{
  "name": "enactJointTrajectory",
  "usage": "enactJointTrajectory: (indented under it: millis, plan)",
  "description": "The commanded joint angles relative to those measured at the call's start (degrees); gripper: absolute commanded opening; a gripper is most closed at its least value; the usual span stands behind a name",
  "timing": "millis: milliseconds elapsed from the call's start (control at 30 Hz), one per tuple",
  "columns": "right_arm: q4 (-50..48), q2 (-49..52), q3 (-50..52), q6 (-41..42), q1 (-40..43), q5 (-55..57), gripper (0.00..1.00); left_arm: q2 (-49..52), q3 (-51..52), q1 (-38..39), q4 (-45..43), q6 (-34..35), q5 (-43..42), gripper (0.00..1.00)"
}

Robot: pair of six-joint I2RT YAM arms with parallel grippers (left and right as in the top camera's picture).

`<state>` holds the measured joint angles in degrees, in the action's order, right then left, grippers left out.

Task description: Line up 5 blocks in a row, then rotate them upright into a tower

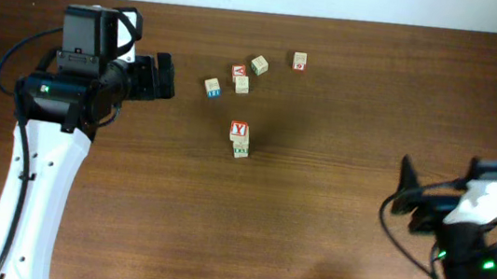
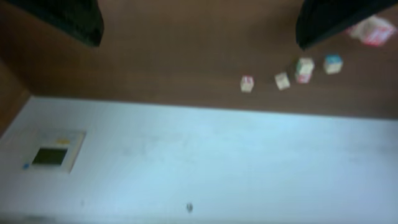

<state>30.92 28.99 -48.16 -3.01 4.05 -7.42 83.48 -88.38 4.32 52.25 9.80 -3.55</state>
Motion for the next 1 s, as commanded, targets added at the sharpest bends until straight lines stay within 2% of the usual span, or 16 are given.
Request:
enactJointTrajectory:
  millis: [0,100,233,367,533,967]
  plan:
    - [-7.28,-8.76,14.64,-0.2,0.9,-1.88,0.98,0.07,0.11,-0.09,-0.02,-0.72,0.59,0.99]
    - [-15.04,-15.74,26.73,-0.17,1.29,-3.23,0.98,0.07,0.11,-0.09,-0.02,-0.72,0.59,0.99]
    - [-22.18,-21.73,37.55,-0.17,1.27,-5.09,0.98,0.07,0.11,-0.09,-0.02,-0.72,0.59,0.99]
    - [-23.89,-25.73,42.8,-0.2,1.27,-5.05,0.98,0.07,0.11,-0.09,-0.02,-0.72,0.59,0.99]
    - [-24.81,-28.79,46.62,-0.2,1.22,-5.49,0.98,0.07,0.11,-0.09,-0.02,-0.72,0.59,0.99]
    - [-24.96,-28.79,46.66,-0.17,1.22,-5.49,0.98,0.07,0.11,-0.09,-0.02,-0.72,0.59,0.99]
